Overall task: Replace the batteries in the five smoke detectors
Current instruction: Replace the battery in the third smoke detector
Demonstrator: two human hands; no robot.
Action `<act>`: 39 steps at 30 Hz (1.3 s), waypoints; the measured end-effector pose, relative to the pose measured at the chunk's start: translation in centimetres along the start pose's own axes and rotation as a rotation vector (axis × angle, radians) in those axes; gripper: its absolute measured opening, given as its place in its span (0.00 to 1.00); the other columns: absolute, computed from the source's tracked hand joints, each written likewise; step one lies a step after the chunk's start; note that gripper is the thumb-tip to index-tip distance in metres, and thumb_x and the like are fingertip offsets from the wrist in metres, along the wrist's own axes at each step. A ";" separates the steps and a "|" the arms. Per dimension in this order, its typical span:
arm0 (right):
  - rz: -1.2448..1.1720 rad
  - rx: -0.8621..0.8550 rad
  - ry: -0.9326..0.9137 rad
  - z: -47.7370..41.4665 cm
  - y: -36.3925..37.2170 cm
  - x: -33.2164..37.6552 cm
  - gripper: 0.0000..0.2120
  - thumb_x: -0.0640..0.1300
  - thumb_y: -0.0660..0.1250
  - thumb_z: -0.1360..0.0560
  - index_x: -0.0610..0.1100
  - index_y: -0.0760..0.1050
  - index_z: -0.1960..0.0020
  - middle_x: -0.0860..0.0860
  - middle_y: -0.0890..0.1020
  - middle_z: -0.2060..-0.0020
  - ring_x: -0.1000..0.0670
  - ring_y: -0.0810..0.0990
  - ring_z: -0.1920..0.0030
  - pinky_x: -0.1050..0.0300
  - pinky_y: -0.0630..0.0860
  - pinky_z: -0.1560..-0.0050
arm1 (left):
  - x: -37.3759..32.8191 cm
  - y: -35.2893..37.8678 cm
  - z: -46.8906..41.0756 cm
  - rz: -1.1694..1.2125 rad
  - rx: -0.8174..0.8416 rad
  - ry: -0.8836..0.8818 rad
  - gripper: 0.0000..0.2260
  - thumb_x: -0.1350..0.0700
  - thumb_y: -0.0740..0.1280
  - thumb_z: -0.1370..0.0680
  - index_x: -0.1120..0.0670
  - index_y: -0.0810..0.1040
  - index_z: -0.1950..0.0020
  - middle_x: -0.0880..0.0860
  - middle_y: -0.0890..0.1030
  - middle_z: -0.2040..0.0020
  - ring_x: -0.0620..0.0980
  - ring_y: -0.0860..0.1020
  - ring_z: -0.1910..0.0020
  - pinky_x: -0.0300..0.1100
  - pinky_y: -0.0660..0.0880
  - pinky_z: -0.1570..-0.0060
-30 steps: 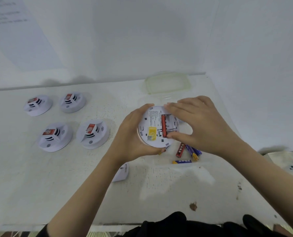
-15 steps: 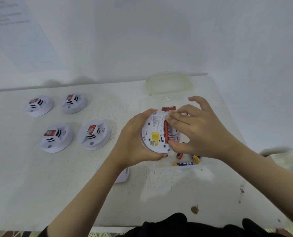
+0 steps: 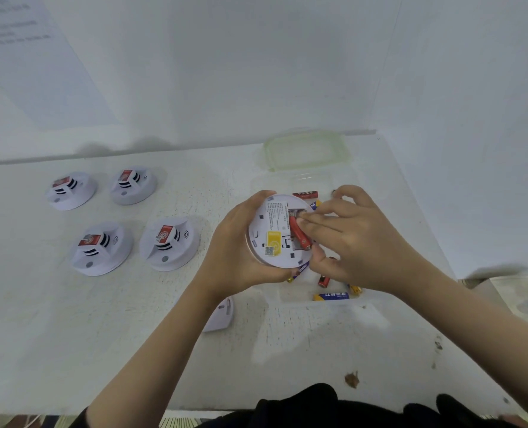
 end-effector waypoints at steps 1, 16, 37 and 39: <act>-0.004 0.021 0.023 0.1 0.1 0.1 0.14 0.42 0.64 0.30 0.37 0.82 0.51 0.47 0.85 0.55 0.47 0.81 0.54 0.48 0.69 0.42 | 0.0 -0.1 -0.1 -0.007 -0.006 0.006 0.43 0.47 0.81 0.42 0.59 0.69 0.32 0.50 0.78 0.42 0.46 0.77 0.44 0.48 0.77 0.44; -0.543 -0.219 0.634 2.0 -0.2 0.6 0.08 0.46 0.66 0.29 0.55 0.78 0.51 0.53 0.73 0.38 0.54 0.71 0.38 0.66 0.64 0.37 | 0.4 -0.6 0.2 -0.008 -0.087 -0.021 0.45 0.42 0.78 0.41 0.58 0.66 0.30 0.52 0.75 0.36 0.48 0.74 0.38 0.50 0.74 0.39; -0.336 0.382 0.659 -2.5 3.5 -8.0 0.11 0.41 0.64 0.25 0.50 0.80 0.46 0.55 0.81 0.48 0.56 0.72 0.52 0.62 0.64 0.50 | 2.0 -1.8 -3.0 0.000 -0.204 -0.071 0.41 0.43 0.77 0.40 0.48 0.64 0.32 0.35 0.71 0.38 0.39 0.72 0.38 0.41 0.73 0.39; -0.302 0.479 0.614 -3.7 4.8 -8.6 0.13 0.40 0.62 0.25 0.51 0.79 0.45 0.56 0.81 0.47 0.55 0.73 0.50 0.62 0.64 0.51 | 2.2 -1.9 -3.8 -0.009 -0.215 -0.063 0.40 0.43 0.77 0.39 0.48 0.65 0.32 0.37 0.71 0.39 0.39 0.72 0.38 0.41 0.73 0.39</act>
Point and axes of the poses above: each hand's wrist, its own z-axis away from the middle knuckle, its own y-axis out of the palm, x = y × z, the point moved 3 cm from there along -z, towards the middle knuckle
